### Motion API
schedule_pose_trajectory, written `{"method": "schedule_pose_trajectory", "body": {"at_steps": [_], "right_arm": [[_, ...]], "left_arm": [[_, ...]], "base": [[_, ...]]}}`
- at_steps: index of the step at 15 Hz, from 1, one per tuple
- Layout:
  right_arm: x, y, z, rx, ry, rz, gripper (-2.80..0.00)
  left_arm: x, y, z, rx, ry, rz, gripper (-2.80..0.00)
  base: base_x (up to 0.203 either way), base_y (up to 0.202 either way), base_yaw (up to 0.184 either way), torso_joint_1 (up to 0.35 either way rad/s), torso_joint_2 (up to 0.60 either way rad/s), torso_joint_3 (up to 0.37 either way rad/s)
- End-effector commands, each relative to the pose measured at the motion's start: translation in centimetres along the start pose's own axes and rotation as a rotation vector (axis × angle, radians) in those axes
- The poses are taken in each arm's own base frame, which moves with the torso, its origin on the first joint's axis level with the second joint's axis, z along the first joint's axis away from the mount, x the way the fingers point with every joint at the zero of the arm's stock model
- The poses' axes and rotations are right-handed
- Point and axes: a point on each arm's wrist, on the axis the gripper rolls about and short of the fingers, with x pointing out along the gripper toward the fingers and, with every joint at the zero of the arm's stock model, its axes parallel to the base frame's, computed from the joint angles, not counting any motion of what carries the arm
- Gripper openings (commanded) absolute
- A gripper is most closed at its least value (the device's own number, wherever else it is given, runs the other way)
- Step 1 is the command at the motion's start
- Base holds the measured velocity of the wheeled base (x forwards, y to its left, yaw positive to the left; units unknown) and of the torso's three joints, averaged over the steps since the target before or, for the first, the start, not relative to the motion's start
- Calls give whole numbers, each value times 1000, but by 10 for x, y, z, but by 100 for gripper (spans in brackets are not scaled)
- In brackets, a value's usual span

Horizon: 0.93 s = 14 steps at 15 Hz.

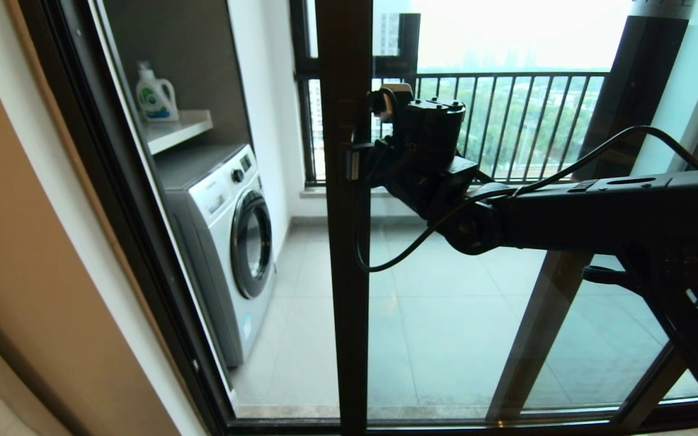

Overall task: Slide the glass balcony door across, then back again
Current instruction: Close the slid door

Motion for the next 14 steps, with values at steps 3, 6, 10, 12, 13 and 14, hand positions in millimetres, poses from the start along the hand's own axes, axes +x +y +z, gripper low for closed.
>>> {"method": "schedule_pose_trajectory", "body": {"at_steps": [3,6,10,12,13,14], "right_arm": [[5,12,-9,2,7,22,-280],[9,26,-15,6,0,47,-280],[9,38,-22,7,12,73,-280],[8,39,-21,12,8,72,-280],[8,38,-19,12,5,69,-280],[7,37,-18,14,1,66,-280]], "left_arm": [[0,0,0,0,1,1,-280],[0,0,0,0,0,1,-280],[0,0,0,0,1,1,-280],[0,0,0,0,0,1,-280],[0,0,0,0,1,1,-280],[0,0,0,0,0,1,-280]], "base": [[0,0,0,0,0,0],[0,0,0,0,0,0],[0,0,0,0,0,0],[0,0,0,0,0,0],[0,0,0,0,0,0],[0,0,0,0,0,0]]}}
